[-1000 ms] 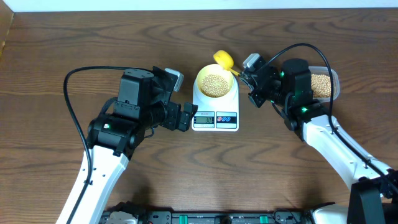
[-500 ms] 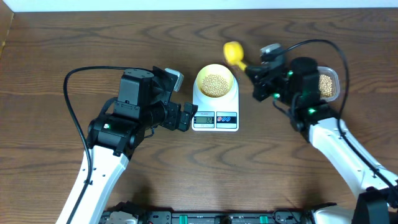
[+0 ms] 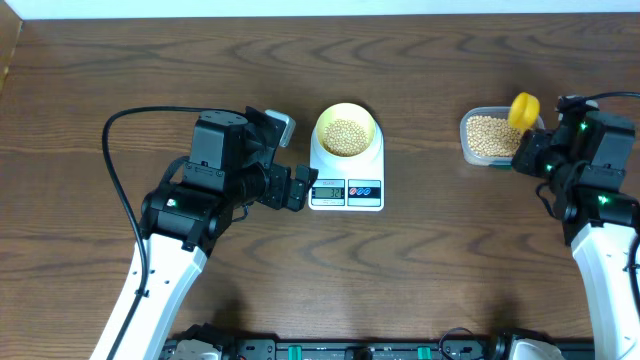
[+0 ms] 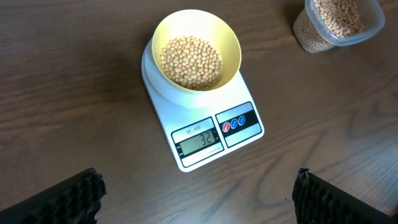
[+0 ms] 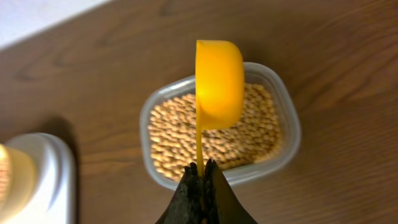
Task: Scoop item into bowl and weigh 50g on scale
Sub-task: 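Move the empty scoop back into the soybean tub with the right gripper, then scoop more soybeans from the tub with the right gripper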
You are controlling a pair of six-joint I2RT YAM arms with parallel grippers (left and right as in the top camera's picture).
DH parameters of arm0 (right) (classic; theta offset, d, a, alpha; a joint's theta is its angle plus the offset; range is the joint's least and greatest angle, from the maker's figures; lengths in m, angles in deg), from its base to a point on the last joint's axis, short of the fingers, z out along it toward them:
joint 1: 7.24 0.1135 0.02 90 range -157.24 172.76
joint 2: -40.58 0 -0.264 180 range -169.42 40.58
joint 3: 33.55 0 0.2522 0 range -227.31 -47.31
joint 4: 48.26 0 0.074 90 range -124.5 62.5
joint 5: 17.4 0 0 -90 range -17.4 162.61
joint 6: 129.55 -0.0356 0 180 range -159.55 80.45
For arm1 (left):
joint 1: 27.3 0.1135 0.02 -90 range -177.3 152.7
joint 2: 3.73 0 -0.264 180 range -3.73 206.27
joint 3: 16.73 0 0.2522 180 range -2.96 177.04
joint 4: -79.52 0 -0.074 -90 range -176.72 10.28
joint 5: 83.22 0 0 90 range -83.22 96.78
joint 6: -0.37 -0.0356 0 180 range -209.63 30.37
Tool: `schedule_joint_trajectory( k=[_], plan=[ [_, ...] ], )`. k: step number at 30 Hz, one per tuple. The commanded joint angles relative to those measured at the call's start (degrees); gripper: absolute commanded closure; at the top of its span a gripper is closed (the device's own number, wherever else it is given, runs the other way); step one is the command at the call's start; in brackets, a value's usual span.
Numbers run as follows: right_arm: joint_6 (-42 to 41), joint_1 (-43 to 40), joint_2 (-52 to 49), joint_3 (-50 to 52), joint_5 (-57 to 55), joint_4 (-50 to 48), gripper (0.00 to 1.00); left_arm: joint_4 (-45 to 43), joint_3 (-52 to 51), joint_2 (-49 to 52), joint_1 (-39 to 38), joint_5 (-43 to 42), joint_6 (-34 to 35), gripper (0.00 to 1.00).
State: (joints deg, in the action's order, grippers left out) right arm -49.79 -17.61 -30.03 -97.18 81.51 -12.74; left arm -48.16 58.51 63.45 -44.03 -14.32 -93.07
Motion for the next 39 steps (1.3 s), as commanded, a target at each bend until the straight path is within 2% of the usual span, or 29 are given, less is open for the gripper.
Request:
schedule_joint_trajectory(
  k=[1, 7, 15, 19, 22, 26, 31, 39],
  plan=[
    [5.51, -0.04, -3.34, -0.2, -3.26, 0.39, 0.99, -0.07, -0.11, 0.17, -0.11, -0.5, -0.55, 0.01],
    [9.62, -0.04, -10.45, -0.2, -3.21, 0.26, 0.99, -0.07, -0.13, 0.17, -0.11, -0.5, -0.55, 0.01],
    [9.62, -0.04, -12.79, -0.2, 9.14, -0.07, 0.99, -0.07, -0.11, 0.17, -0.11, -0.5, -0.55, 0.01],
    [5.29, -0.83, -12.79, -0.2, 9.75, 0.15, 0.99, -0.07, -0.13, 0.17, -0.11, -0.5, -0.55, 0.01],
    [4.26, -2.56, -12.79, -0.2, 15.17, 0.15, 0.99, -0.07, -0.11, 0.17, -0.11, -0.5, -0.55, 0.01],
    [0.98, -6.03, -12.79, -0.17, 17.03, 0.39, 0.99, -0.07, -0.11, 0.17, -0.11, -0.5, -0.55, 0.01],
    [1.01, -9.62, -12.83, 0.15, 26.91, 0.42, 0.99, -0.07, -0.11, 0.17, -0.11, -0.5, -0.55, 0.01],
    [-1.09, -12.94, -12.9, 3.04, 31.87, -0.72, 0.99, -0.07, -0.11, 0.17, -0.11, -0.5, -0.55, 0.01]
  ],
)
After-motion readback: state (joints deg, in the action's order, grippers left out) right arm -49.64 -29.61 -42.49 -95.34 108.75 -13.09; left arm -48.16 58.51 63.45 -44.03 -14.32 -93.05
